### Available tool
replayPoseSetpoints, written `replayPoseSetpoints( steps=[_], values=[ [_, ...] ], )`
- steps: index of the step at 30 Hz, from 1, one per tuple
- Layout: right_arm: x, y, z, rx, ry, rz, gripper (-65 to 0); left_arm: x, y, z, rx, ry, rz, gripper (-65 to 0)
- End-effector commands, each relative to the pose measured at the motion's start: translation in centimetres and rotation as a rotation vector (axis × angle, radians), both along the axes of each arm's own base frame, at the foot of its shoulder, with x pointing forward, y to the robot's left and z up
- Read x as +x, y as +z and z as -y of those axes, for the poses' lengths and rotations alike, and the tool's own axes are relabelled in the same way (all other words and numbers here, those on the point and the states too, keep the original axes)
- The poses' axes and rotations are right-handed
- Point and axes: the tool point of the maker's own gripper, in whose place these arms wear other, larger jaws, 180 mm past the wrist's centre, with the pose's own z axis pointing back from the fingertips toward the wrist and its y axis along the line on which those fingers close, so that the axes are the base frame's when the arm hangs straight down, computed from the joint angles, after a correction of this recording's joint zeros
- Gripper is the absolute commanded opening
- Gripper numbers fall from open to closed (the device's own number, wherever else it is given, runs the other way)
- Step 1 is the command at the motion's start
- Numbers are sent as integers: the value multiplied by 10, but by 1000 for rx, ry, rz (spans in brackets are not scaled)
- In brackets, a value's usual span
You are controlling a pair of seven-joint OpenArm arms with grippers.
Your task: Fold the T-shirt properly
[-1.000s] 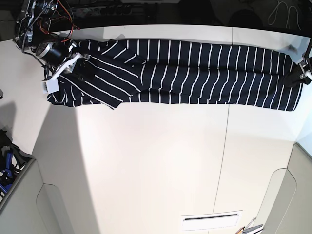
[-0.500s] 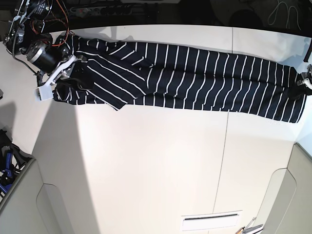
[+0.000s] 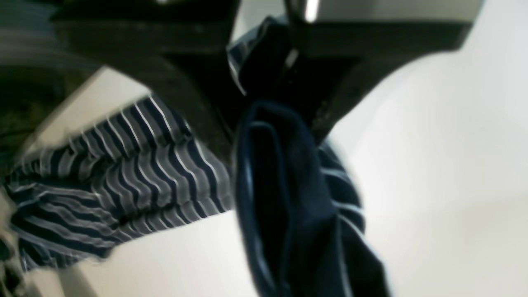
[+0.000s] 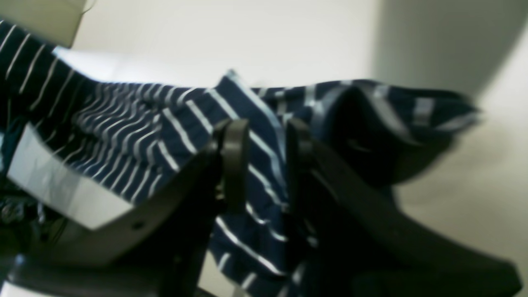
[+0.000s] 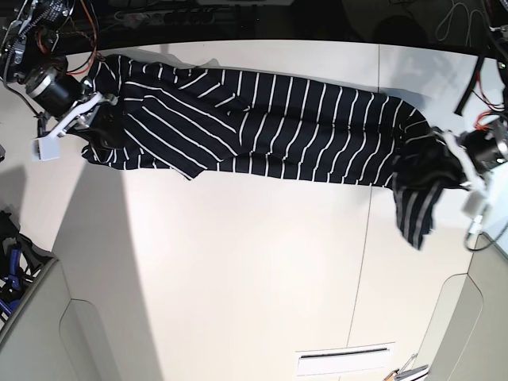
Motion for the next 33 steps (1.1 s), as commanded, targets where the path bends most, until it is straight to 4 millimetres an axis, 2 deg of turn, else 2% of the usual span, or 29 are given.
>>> replayPoseSetpoints(
  steps=[1,4,8,11,15,17,22,26,29,33],
  values=[
    [6,13,6,-3,-10,52,-489,2,11,14,-15,-47,40,-650],
    [3,15,24,-23,-63,54,-489,-11,-3,50,-33,-144,-3,-650],
    [-2,19,51,-52,-141,61,-489,-27,-26,84,-43,-230,-67,-641],
    [-4,19,59,-76,-152,52,-474,-36,-37,103,-47,-277,-92,-525],
    [-5,14,64,-94,-154,32,-352,-47,-41,129,-100,-330,-108,-316],
    [-8,7,67,-99,-160,8,-317,-48,-38,145,-152,-343,-88,-258],
    [-14,-16,76,-70,-165,-63,-315,-58,-35,182,-251,-377,-91,-255],
    [-22,-41,76,-39,-142,-138,-315,-60,-32,196,-290,-385,-92,-255],
    [-26,-59,60,-3,-96,-195,-316,-60,-31,197,-295,-383,-89,-255],
    [-27,-73,26,78,-20,-229,-316,-61,-33,196,-287,-388,-98,-255]
  ],
)
